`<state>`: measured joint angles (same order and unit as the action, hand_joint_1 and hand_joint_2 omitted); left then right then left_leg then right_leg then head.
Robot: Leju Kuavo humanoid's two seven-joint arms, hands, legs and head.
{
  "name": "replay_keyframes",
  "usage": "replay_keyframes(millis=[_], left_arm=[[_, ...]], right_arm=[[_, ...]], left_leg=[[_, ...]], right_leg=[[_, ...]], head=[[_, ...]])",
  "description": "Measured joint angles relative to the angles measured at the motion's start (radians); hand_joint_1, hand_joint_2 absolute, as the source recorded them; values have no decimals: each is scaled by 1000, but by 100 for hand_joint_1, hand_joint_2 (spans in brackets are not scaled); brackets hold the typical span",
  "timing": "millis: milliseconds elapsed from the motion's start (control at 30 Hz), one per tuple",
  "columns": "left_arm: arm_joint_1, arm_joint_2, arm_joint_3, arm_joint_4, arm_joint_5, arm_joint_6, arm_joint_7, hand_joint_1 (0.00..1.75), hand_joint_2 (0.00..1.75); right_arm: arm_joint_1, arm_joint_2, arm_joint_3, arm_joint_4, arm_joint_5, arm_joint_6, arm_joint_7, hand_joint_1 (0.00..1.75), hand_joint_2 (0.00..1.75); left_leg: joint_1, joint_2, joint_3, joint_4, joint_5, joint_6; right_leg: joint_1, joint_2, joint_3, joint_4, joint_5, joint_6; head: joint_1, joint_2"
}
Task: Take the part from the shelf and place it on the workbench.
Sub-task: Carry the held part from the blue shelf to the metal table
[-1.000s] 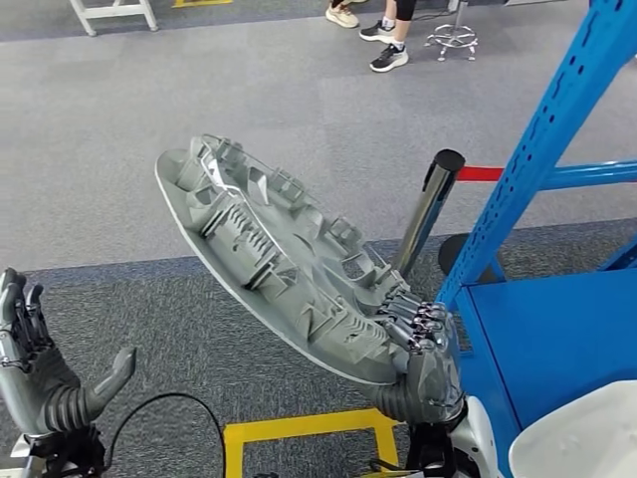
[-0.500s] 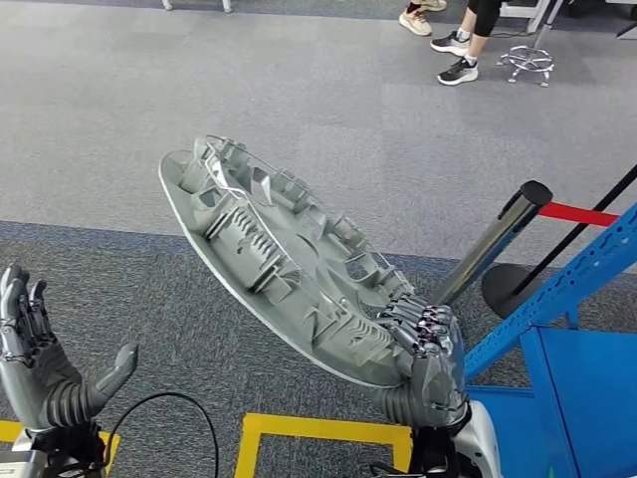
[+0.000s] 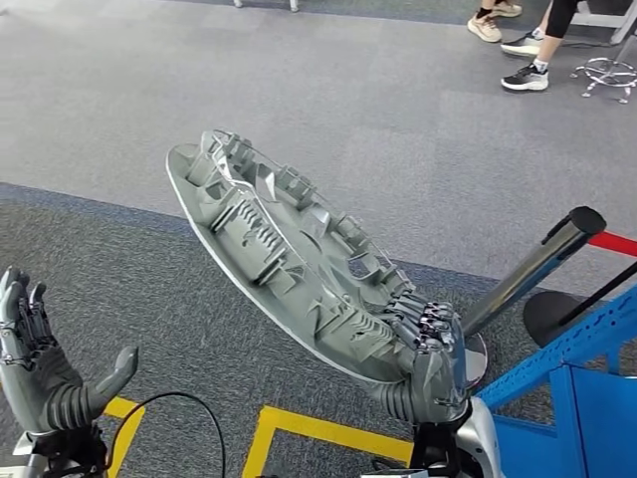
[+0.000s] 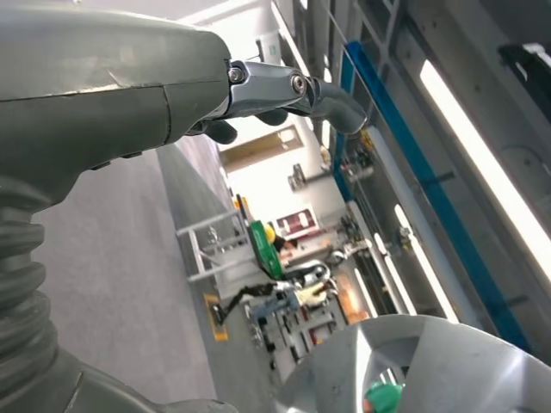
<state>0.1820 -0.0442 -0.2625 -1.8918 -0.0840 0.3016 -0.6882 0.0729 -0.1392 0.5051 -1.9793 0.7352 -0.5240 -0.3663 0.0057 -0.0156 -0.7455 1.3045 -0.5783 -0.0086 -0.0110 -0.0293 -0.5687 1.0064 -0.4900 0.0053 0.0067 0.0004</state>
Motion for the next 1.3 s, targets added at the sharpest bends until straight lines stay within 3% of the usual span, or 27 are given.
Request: replay_keyframes(millis=[33,67,100,167,233,300,367,433,500,533,567,633,667,733,800,867,933,967,1000,1033,1067,1100,1167,1233,1300], left_arm=[[0,0,0,0,0,0,0,0,175],[0,0,0,0,0,0,0,0,175],[0,0,0,0,0,0,0,0,175],[-1,0,0,0,0,0,0,0,175],[0,0,0,0,0,0,0,0,175],[1,0,0,0,0,0,0,0,175],[0,0,0,0,0,0,0,0,175],[-1,-1,0,0,0,0,0,0,175],[-1,-1,0,0,0,-1,0,0,175],[0,-1,0,0,0,-1,0,0,175],[0,-1,0,0,0,-1,0,0,175],[-1,-1,0,0,0,-1,0,0,175],[-1,-1,0,0,0,-1,0,0,175],[-1,-1,0,0,0,-2,0,0,175],[1,-1,0,0,1,-3,0,0,175],[0,-1,0,0,1,-3,0,0,175],[-2,-1,0,0,1,-3,0,0,175],[-2,-1,0,1,1,-3,0,0,175],[-2,0,0,1,0,-3,0,0,175],[-1,0,0,2,0,-3,0,0,175],[-1,0,0,2,0,-3,0,0,175],[-1,0,0,2,0,-3,0,0,175],[-2,0,0,2,0,-3,0,0,175],[-3,0,0,3,0,-3,0,0,175],[-2,0,0,3,0,-3,0,0,175]], right_arm=[[0,0,0,0,0,0,0,175,175],[0,0,0,0,0,0,0,175,175],[0,0,0,0,0,0,0,175,175],[0,0,-1,0,0,0,0,175,175],[-1,0,-1,0,0,0,0,175,175],[-2,0,-1,0,0,0,0,175,175],[-2,0,-1,0,0,0,0,175,175],[-1,0,-2,0,0,0,-1,175,175],[1,0,-2,0,0,0,-1,175,175],[1,0,-2,0,0,0,-1,175,175],[2,0,-2,0,0,0,-1,175,175],[1,0,-2,0,0,0,-1,175,175],[1,0,-2,0,0,0,-1,175,175],[1,0,-2,0,0,-1,-2,175,175],[0,0,-3,0,0,-1,-2,175,175],[0,0,-5,0,0,-1,-1,175,175],[1,0,-8,0,-1,-2,-1,175,175],[1,0,-8,0,-1,-2,-1,175,175],[1,0,-9,0,-3,-2,-1,175,175],[1,0,-9,0,-4,-2,-1,175,175],[1,0,-9,0,-5,-2,-1,175,175],[1,0,-9,0,-6,-2,-1,175,175],[0,0,-10,0,-7,-2,-2,175,175],[-1,0,-11,0,-8,-1,-2,175,175],[-1,0,-11,0,-8,-1,-1,175,175]], left_leg=[[1,2,3,-7,14,-1],[2,7,25,-50,43,0],[1,21,60,-119,79,2],[-9,63,122,-237,118,12],[-18,78,138,-273,117,21],[-16,57,140,-278,120,32],[-10,36,146,-286,124,45],[-7,16,147,-287,125,54],[-8,-7,147,-287,125,56],[-8,-19,148,-286,125,56],[-8,-32,149,-286,124,56],[-7,-56,151,-284,122,52],[-8,-67,149,-280,122,49],[-6,-86,140,-278,124,37],[-3,-99,134,-277,126,25],[-5,-71,120,-244,103,15],[-5,-22,69,-132,44,5],[-2,-9,36,-65,16,1],[0,-2,11,-15,0,-2],[2,0,3,1,4,-4],[3,4,13,-21,27,-4],[4,11,42,-78,62,-3],[-2,48,109,-212,117,3],[-10,72,135,-271,126,13],[-13,57,133,-275,124,25]], right_leg=[[0,-12,1,0,-1,1],[0,-23,3,0,-3,2],[1,-33,6,0,-6,4],[5,-51,13,1,-12,13],[10,-68,18,1,-16,21],[8,-76,23,1,-23,30],[4,-36,7,43,-54,39],[1,15,-54,167,-113,43],[1,27,-118,280,-145,45],[1,28,-128,288,-133,45],[0,30,-119,255,-102,44],[-3,58,-63,121,-28,41],[-6,76,-35,61,-7,39],[-7,97,-9,11,-3,34],[-7,80,-3,5,-2,26],[-9,57,3,-2,0,14],[-8,31,7,-6,-2,5],[-7,18,8,-6,-3,3],[-6,5,10,-5,-5,2],[-6,-7,11,-5,-7,2],[-6,-18,14,-5,-10,3],[-6,-30,19,-5,-13,5],[-3,-49,29,-4,-22,13],[3,-66,31,-2,-27,21],[5,-84,33,-4,-32,30]], head=[[0,0],[0,0],[0,0],[1,0],[2,0],[2,0],[6,0],[12,0],[15,0],[15,0],[15,0],[15,0],[14,0],[13,0],[14,0],[7,0],[-1,0],[-1,0],[-2,0],[-2,0],[-2,0],[-2,0],[-2,0],[-1,0],[0,0]])
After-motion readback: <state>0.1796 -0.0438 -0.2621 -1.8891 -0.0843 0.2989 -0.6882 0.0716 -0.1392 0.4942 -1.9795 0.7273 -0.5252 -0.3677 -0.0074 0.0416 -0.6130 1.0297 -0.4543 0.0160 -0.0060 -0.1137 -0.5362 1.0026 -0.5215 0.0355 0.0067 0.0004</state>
